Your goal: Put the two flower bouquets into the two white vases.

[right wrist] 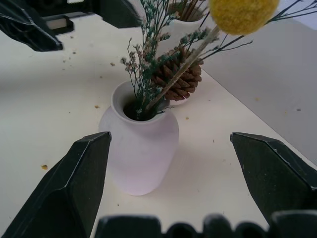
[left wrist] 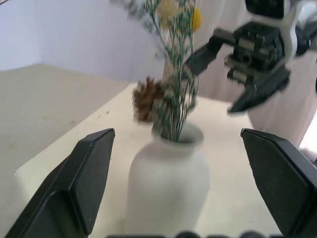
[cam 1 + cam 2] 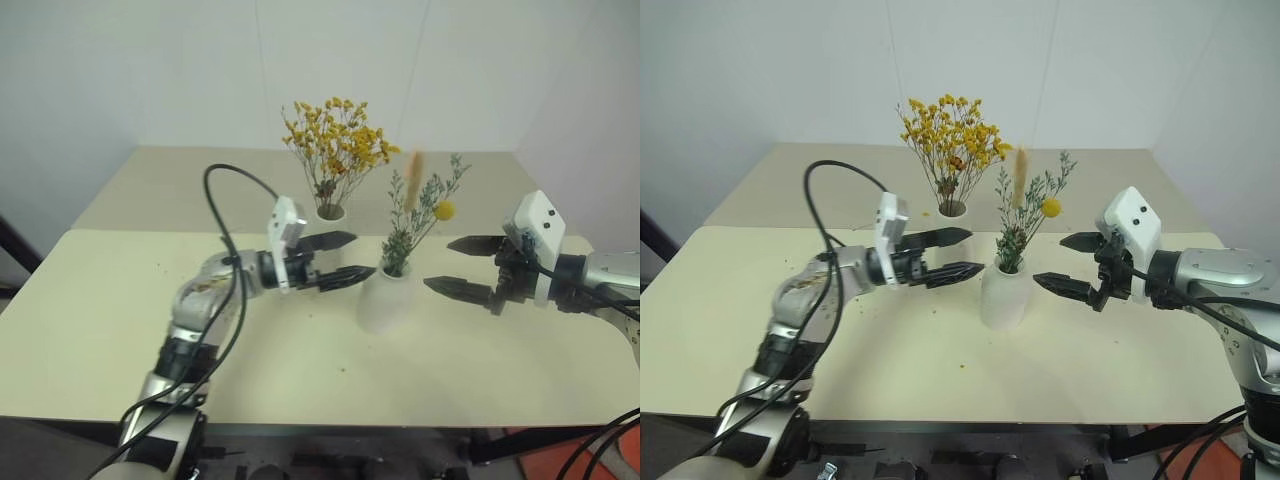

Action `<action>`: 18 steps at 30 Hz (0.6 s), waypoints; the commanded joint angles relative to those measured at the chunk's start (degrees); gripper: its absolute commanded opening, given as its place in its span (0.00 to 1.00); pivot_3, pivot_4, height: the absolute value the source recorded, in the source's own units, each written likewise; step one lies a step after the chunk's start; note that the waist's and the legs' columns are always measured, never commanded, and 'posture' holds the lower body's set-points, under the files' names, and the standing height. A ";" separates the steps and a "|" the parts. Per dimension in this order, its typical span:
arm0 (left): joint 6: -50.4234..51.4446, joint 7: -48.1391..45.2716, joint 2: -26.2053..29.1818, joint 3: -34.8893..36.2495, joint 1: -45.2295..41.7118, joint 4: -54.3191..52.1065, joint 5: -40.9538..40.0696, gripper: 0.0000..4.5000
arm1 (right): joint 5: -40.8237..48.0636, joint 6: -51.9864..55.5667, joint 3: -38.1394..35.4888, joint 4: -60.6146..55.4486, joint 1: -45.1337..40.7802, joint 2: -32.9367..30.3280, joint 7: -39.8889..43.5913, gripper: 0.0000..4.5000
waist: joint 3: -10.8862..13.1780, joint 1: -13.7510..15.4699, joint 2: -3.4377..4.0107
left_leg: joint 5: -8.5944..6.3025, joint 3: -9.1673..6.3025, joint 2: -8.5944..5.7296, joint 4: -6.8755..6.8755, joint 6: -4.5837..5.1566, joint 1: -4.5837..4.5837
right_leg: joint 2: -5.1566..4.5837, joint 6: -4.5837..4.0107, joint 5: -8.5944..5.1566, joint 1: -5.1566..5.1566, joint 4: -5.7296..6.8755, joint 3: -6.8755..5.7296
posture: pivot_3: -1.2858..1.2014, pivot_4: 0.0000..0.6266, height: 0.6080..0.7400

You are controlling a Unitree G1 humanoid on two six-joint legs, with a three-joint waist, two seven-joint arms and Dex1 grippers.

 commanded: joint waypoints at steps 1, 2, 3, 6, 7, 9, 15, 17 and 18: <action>0.84 -0.60 4.16 3.75 3.32 -5.27 -2.11 0.99 | 0.64 -1.68 -2.41 -0.26 1.14 -1.07 1.04 1.00 | 0.00 0.11 0.00 | 0.00 0.01 0.01 0.01 0.00 0.00 | 0.01 0.00 0.00 0.00 0.01 -0.01 | 0.52 0.24 1.00; 0.71 -0.21 5.03 4.43 4.39 -5.89 -2.24 0.99 | 0.60 -1.98 -2.71 -0.11 1.61 -1.04 1.24 1.00 | 0.00 0.15 0.00 | 0.00 0.02 0.01 0.01 0.00 0.00 | 0.00 -0.01 0.00 0.01 0.00 -0.02 | 0.52 0.24 1.00; 1.11 0.22 6.07 5.56 5.67 -6.48 -2.67 0.99 | 0.47 -2.83 -3.27 0.08 2.48 -0.79 1.50 1.00 | 0.00 0.30 0.00 | 0.00 0.02 0.02 0.02 0.00 0.01 | 0.00 -0.01 0.00 0.03 0.00 -0.01 | 0.52 0.24 1.00; 1.98 0.59 9.40 9.33 9.97 -8.12 -4.01 0.99 | -0.43 -6.71 -5.45 0.37 5.67 0.20 1.92 1.00 | 0.00 0.63 0.00 | 0.00 0.03 0.04 0.02 0.01 0.00 | 0.00 -0.01 -0.01 0.03 -0.02 -0.04 | 0.52 0.24 1.00; 2.34 0.26 11.02 11.03 11.62 -8.77 -4.70 0.99 | -0.31 -8.03 -6.69 0.70 6.86 0.34 2.47 1.00 | 0.00 0.63 0.00 | -0.01 0.04 0.06 0.02 0.01 -0.01 | 0.01 -0.01 -0.01 0.02 -0.03 -0.05 | 0.52 0.24 1.00; 2.95 -0.30 14.16 13.94 14.37 -10.14 -5.93 0.99 | -0.09 -9.75 -8.85 1.52 9.00 0.31 3.17 1.00 | 0.00 0.60 0.00 | -0.01 0.06 0.08 0.01 0.01 -0.02 | 0.02 -0.02 -0.01 0.00 -0.03 -0.05 | 0.52 0.24 1.00; 1.96 -3.50 20.90 18.44 19.05 -12.07 -7.84 0.99 | -1.40 -11.90 -14.42 2.58 15.85 -1.12 3.68 1.00 | 0.00 0.73 0.00 | -0.01 0.13 0.11 0.02 0.01 0.09 | 0.03 -0.05 -0.02 0.11 -0.02 -0.06 | 0.52 0.24 1.00; 1.06 -3.22 21.99 19.28 19.61 -12.59 -7.63 0.99 | -1.26 -11.92 -16.72 2.20 17.72 -1.53 3.62 1.00 | 0.00 0.69 0.00 | -0.01 0.15 0.12 0.01 0.01 0.06 | 0.04 -0.06 -0.04 0.07 -0.02 -0.05 | 0.52 0.24 1.00; 0.47 -3.29 22.50 19.41 19.76 -12.58 -7.29 0.99 | -1.19 -11.96 -17.67 1.95 18.41 -1.57 3.50 1.00 | 0.00 0.66 0.00 | -0.01 0.18 0.12 0.01 0.01 0.08 | 0.03 -0.06 -0.04 0.08 -0.02 -0.04 | 0.52 0.24 1.00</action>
